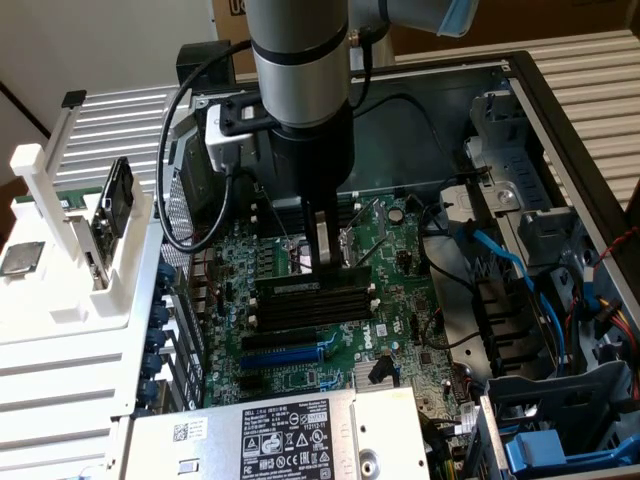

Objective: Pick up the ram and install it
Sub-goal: 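Insert the ram into the slot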

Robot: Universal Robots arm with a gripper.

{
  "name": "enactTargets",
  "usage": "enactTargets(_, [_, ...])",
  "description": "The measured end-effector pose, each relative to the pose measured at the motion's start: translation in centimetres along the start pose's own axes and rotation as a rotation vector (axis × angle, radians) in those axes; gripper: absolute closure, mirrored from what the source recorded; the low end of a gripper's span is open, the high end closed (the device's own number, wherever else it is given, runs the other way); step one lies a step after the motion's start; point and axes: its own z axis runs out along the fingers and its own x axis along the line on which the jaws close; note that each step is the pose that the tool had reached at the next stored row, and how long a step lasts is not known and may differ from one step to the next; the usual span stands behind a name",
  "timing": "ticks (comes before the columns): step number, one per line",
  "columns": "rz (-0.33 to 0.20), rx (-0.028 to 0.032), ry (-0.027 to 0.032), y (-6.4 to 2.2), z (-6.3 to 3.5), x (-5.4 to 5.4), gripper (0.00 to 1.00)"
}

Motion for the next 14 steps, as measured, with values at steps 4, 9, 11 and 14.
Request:
enactTargets(4, [-0.011,-0.0001,0.0012,-0.01,0.12,0.01,0.87])
enactTargets(9, [-0.012,0.0003,0.0048,0.00,0.29,0.01,0.87])
enactTargets(11, [-0.012,0.0021,0.0085,0.06,0.70,0.01,0.87])
enactTargets(14, [-0.013,0.0052,0.0114,0.24,0.95,0.02,0.87])
